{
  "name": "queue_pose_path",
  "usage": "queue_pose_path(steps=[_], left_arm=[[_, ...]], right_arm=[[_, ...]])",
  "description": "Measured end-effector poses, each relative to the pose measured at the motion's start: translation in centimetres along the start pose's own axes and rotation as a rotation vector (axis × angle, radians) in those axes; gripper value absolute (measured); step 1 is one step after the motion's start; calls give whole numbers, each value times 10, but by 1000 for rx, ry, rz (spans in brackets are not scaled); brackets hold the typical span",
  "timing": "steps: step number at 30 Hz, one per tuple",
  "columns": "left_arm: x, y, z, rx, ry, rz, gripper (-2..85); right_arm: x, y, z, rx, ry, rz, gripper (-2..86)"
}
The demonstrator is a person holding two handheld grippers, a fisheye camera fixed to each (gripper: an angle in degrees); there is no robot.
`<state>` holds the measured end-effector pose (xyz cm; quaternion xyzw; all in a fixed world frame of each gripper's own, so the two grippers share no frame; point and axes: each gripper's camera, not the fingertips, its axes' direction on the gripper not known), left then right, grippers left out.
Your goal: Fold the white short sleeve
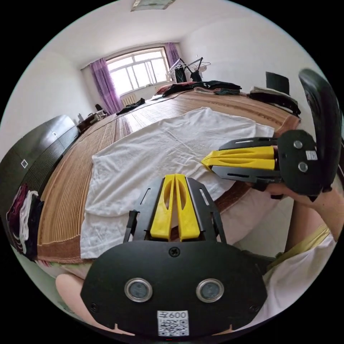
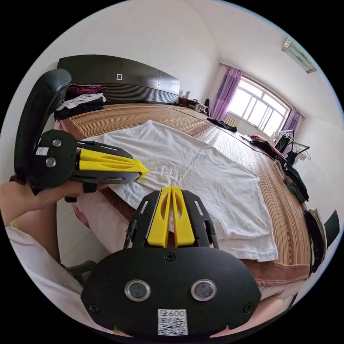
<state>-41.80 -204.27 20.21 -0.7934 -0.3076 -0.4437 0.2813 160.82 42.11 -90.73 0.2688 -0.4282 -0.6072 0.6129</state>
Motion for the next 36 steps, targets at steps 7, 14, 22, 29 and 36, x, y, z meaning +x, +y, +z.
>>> queue_pose_path(steps=[7, 14, 22, 29, 36], left_arm=[[-124, 48, -56, 18, 209, -522, 58], [-200, 116, -126, 82, 254, -852, 90], [-168, 102, -149, 99, 125, -746, 91], [-126, 97, -173, 125, -8, -629, 50], [-121, 97, -204, 133, 54, -578, 41]], right_arm=[[9, 59, 24, 95, -5, 80, -8], [3, 98, 46, 82, 50, 41, 1], [-57, 106, 30, 208, -34, -123, 95], [-92, 132, 73, 135, -281, -158, 145], [-119, 156, 108, 136, -292, -198, 175]])
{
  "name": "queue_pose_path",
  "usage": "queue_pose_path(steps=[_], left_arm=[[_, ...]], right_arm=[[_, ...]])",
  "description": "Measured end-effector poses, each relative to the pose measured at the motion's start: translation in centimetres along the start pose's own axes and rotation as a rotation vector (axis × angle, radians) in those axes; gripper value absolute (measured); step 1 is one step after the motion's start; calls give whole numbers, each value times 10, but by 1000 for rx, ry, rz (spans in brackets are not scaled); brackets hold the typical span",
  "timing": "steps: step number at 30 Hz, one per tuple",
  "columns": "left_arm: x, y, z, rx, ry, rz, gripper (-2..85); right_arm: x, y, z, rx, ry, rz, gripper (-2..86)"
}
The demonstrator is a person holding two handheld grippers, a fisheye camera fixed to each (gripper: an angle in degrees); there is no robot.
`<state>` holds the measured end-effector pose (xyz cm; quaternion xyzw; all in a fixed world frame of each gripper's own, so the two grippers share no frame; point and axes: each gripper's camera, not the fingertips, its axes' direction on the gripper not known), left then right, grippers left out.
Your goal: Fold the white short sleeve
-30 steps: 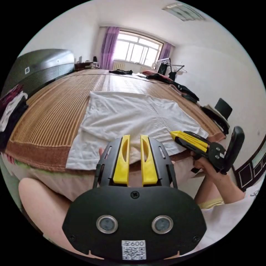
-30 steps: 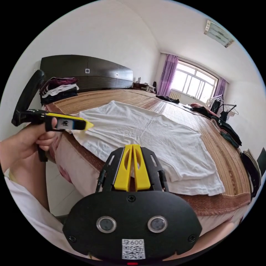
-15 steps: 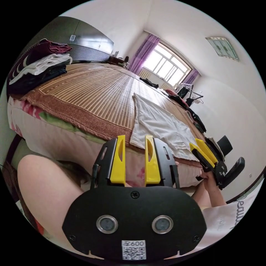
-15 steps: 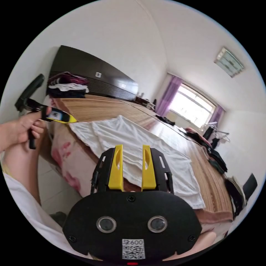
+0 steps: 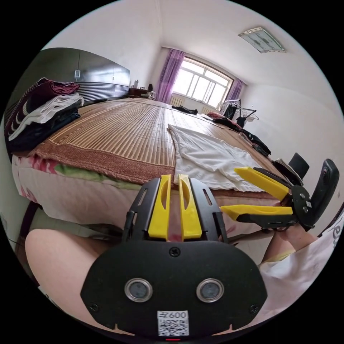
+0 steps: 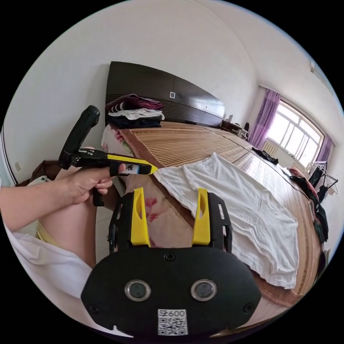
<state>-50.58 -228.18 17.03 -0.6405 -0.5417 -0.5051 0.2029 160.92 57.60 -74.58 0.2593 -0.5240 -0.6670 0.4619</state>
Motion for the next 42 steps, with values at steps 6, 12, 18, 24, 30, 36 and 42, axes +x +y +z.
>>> queue_pose_path(steps=[6, 12, 18, 24, 30, 36, 42], left_arm=[[29, -11, -27, -55, -21, 44, 67], [53, -28, -62, -88, -109, 39, 40], [47, -58, -110, -116, -36, 38, 21], [26, -123, -182, -92, 241, -166, 17], [24, -177, -225, -70, 337, -253, 16], [25, -206, -265, -48, 359, -311, 14], [13, -219, -298, -38, 433, -388, 15]], right_arm=[[-9, 29, 30, -11, -30, -28, 179], [-1, 61, 51, -15, 3, 6, 182], [11, 71, 82, -41, -21, 25, 184], [6, 47, 126, -5, 94, -45, 176], [-8, 18, 194, -93, 365, -136, 157], [2, -2, 243, -234, 390, -194, 125], [12, 0, 278, -367, 316, -181, 82]])
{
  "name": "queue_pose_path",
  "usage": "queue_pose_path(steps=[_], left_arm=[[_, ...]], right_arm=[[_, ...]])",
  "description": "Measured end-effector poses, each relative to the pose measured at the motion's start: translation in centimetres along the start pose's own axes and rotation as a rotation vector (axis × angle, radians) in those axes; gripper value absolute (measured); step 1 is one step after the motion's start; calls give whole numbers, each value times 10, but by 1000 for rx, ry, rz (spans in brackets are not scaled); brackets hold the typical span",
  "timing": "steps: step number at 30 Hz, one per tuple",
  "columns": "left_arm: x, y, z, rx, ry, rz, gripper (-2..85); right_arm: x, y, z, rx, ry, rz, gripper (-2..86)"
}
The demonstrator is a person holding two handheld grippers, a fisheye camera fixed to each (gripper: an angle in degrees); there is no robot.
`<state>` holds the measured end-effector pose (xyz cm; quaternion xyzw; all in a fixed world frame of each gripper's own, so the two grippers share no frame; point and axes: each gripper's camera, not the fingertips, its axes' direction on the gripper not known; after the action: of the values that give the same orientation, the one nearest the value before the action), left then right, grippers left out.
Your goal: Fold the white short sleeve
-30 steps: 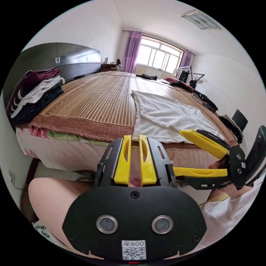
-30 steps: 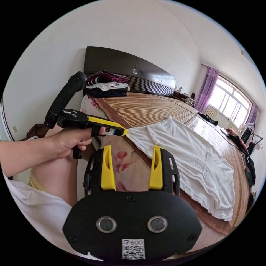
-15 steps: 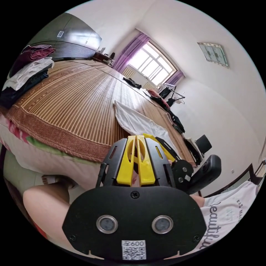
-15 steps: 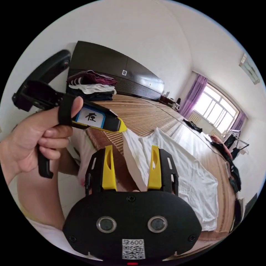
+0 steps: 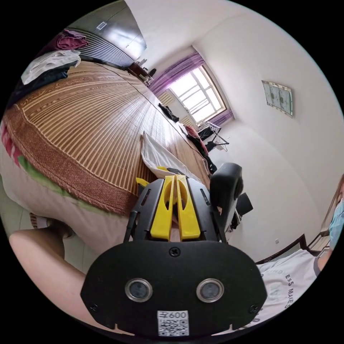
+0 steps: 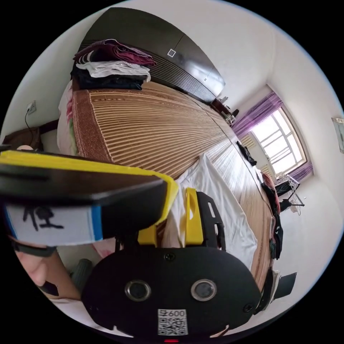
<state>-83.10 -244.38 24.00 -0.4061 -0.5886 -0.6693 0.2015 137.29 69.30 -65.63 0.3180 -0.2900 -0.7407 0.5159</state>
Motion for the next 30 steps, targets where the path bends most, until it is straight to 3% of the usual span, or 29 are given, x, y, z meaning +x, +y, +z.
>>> queue_pose_path(steps=[7, 11, 17, 23, 30], left_arm=[[7, -7, -25, -13, 64, -53, 38], [2, -12, -42, -14, 79, -108, 129], [0, -49, -40, -105, 2, -142, 165], [21, -95, -15, -148, -93, -95, 144], [39, -91, 1, -126, -119, -124, 96]], right_arm=[[2, 5, 5, -27, -16, 51, 3], [14, 27, -33, 37, -134, 118, -5], [15, 80, -109, 162, -260, 160, -7], [21, 102, -169, 239, -310, 126, -7], [41, 88, -216, 249, -327, 125, -6]])
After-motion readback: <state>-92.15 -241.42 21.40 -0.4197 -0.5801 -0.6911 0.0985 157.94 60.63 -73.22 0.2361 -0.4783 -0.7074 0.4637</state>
